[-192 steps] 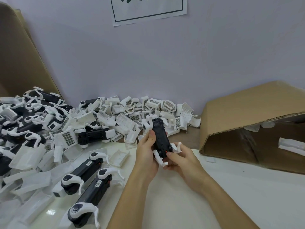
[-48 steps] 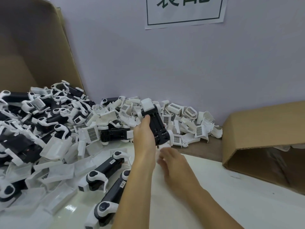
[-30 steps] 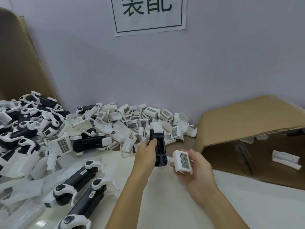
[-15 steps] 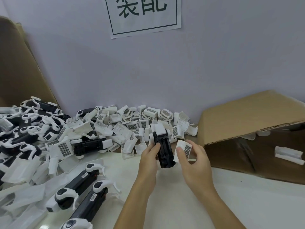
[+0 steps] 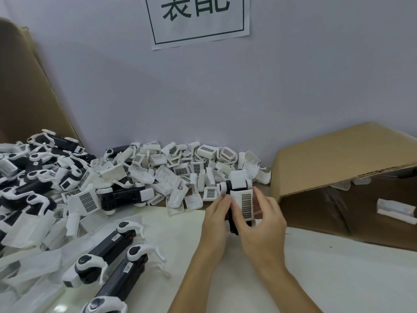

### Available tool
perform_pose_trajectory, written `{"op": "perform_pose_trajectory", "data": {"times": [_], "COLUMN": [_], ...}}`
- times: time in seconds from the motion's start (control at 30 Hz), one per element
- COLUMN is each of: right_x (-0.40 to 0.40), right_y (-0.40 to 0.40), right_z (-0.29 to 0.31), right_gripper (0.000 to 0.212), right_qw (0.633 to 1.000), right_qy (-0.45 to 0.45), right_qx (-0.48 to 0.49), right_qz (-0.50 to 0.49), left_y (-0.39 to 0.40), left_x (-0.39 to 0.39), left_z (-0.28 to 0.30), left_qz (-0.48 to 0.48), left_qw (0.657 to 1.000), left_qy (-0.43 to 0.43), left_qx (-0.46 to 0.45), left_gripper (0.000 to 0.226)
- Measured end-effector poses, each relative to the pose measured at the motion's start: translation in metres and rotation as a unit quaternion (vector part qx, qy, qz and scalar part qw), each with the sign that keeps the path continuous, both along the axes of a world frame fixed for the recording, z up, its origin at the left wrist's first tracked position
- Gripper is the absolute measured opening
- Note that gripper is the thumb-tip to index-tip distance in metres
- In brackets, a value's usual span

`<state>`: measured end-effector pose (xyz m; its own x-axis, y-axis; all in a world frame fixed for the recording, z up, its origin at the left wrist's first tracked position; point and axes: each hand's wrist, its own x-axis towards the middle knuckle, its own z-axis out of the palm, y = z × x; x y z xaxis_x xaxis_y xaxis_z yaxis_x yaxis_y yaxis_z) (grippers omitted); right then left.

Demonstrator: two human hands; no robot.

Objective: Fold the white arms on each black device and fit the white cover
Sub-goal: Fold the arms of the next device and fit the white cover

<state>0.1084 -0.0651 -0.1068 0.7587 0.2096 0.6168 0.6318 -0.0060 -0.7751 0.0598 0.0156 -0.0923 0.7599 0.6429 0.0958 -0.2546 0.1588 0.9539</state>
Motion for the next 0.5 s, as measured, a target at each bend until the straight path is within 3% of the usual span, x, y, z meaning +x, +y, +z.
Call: {"op": "perform_pose_trajectory", "data": {"times": [0.2,0.5], "right_x": [-0.0010,-0.0073], "right_y": [0.0016,0.0037], "right_z": [0.0003,-0.0010], "right_gripper": [0.045,0.053], "right_qw": [0.999,0.998], "right_qy": [-0.019,-0.012], "right_qx": [-0.014,-0.052], "right_qz": [-0.026,-0.043], "left_y": [-0.0029,-0.0050], "left_x": [0.0002,-0.0007], "left_z": [0.0014,0.0010], "left_qz": [0.002,0.003], "left_qw": [1.000,0.998], "left_qy": [-0.009,-0.012], "left_qx": [0.029,0.062], "left_gripper": [0.033,0.025]}}
